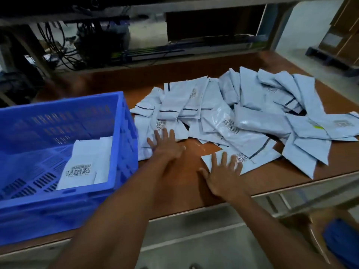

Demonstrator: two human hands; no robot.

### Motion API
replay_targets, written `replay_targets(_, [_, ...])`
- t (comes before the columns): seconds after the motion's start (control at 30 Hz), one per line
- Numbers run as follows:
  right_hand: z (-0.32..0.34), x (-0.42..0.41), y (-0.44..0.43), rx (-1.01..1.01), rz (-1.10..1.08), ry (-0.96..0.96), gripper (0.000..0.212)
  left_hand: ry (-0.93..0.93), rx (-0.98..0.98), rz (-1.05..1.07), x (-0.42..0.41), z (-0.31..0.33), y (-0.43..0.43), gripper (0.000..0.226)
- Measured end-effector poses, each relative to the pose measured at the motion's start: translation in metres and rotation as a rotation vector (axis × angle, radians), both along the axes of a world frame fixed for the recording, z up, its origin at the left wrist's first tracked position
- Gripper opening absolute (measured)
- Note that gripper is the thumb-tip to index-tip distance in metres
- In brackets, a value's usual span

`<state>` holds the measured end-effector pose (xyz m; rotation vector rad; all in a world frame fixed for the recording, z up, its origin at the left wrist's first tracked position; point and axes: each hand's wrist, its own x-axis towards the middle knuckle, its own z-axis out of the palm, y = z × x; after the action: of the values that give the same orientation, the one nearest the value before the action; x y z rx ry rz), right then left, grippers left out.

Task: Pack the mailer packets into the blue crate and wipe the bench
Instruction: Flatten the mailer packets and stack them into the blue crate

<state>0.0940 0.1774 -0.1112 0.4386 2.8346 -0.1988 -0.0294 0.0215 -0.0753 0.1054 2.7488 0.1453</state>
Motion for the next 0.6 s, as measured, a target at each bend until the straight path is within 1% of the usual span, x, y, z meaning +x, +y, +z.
replay_targets(0.07, [-0.009, 0.002, -0.006, -0.009, 0.050, 0.060, 0.083, 0.033, 0.021, -0.010, 0.005, -0.016, -0.008, 0.085])
replay_targets(0.13, [-0.011, 0.002, -0.006, -0.026, 0.120, 0.074, 0.083, 0.080, 0.021, -0.030, 0.018, -0.023, -0.012, 0.084])
replay_targets(0.27, [-0.012, 0.012, 0.005, -0.121, 0.362, 0.127, 0.081, 0.144, -0.038, -0.094, 0.059, -0.026, -0.018, 0.079])
replay_targets(0.33, [-0.011, 0.019, 0.019, -0.228, 0.498, 0.126, 0.072, 0.187, -0.047, -0.124, 0.086, -0.025, -0.023, 0.076])
replay_targets(0.37, [-0.011, 0.024, 0.027, -0.299, 0.555, 0.102, 0.064, 0.216, -0.041, -0.137, 0.101, -0.024, -0.025, 0.073])
replay_targets(0.4, [-0.009, 0.028, 0.034, -0.400, 0.571, 0.082, 0.055, 0.242, -0.028, -0.147, 0.115, -0.022, -0.026, 0.070])
replay_targets(0.43, [-0.006, 0.031, 0.038, -0.499, 0.547, 0.111, 0.046, 0.276, -0.020, -0.161, 0.127, -0.019, -0.029, 0.066])
replay_targets(0.47, [-0.003, 0.033, 0.040, -0.560, 0.494, 0.200, 0.040, 0.318, -0.014, -0.168, 0.135, -0.018, -0.032, 0.063])
replay_targets(0.5, [-0.001, 0.032, 0.040, -0.542, 0.434, 0.306, 0.039, 0.358, 0.002, -0.152, 0.138, -0.017, -0.036, 0.061])
replay_targets(0.53, [0.000, 0.029, 0.037, -0.441, 0.379, 0.374, 0.044, 0.386, 0.027, -0.116, 0.136, -0.017, -0.038, 0.061])
replay_targets(0.57, [0.002, 0.025, 0.031, -0.310, 0.333, 0.359, 0.052, 0.402, 0.057, -0.076, 0.128, -0.018, -0.039, 0.065])
replay_targets(0.6, [0.002, 0.021, 0.023, -0.205, 0.298, 0.290, 0.062, 0.405, 0.083, -0.039, 0.116, -0.020, -0.038, 0.070])
